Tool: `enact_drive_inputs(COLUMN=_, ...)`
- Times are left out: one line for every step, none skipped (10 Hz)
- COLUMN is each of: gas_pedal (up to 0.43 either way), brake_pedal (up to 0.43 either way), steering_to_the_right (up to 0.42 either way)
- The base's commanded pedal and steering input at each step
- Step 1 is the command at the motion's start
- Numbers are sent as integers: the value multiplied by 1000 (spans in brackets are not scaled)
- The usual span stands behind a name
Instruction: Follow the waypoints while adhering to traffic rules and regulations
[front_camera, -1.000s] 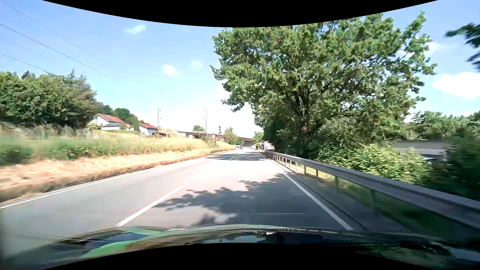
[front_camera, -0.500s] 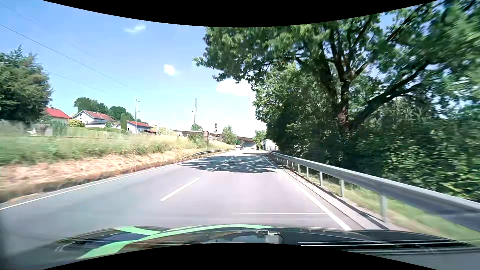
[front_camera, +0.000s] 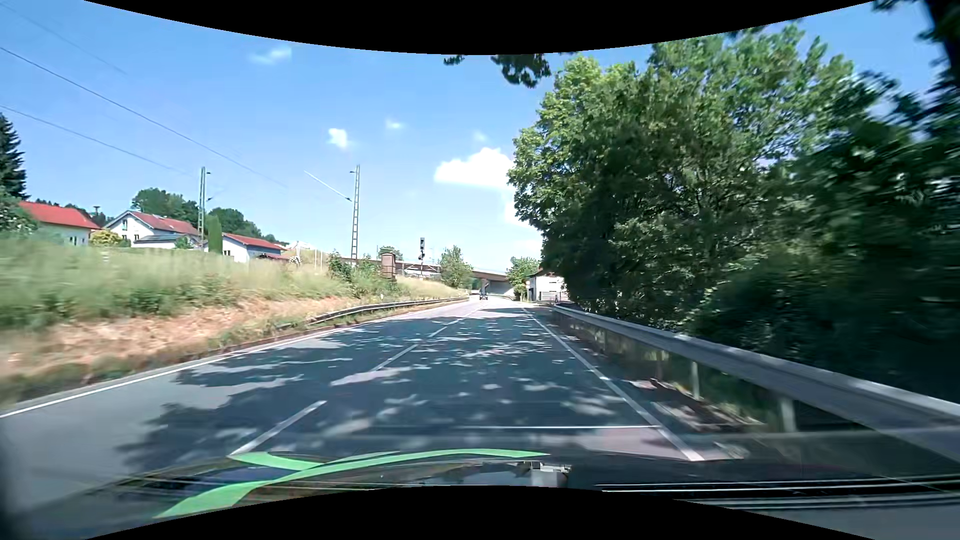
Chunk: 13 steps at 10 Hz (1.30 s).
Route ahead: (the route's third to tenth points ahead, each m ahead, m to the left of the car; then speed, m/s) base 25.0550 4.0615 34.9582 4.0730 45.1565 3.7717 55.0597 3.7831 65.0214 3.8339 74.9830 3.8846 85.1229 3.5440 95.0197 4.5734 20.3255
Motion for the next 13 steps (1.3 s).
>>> enact_drive_inputs(gas_pedal=138, brake_pedal=0, steering_to_the_right=0)
enact_drive_inputs(gas_pedal=138, brake_pedal=0, steering_to_the_right=0)
enact_drive_inputs(gas_pedal=150, brake_pedal=0, steering_to_the_right=0)
enact_drive_inputs(gas_pedal=150, brake_pedal=0, steering_to_the_right=0)
enact_drive_inputs(gas_pedal=150, brake_pedal=0, steering_to_the_right=0)
enact_drive_inputs(gas_pedal=150, brake_pedal=0, steering_to_the_right=0)
enact_drive_inputs(gas_pedal=138, brake_pedal=0, steering_to_the_right=0)
enact_drive_inputs(gas_pedal=130, brake_pedal=0, steering_to_the_right=0)
enact_drive_inputs(gas_pedal=110, brake_pedal=0, steering_to_the_right=0)
enact_drive_inputs(gas_pedal=87, brake_pedal=0, steering_to_the_right=0)
enact_drive_inputs(gas_pedal=87, brake_pedal=0, steering_to_the_right=0)
enact_drive_inputs(gas_pedal=87, brake_pedal=0, steering_to_the_right=0)
enact_drive_inputs(gas_pedal=79, brake_pedal=0, steering_to_the_right=0)
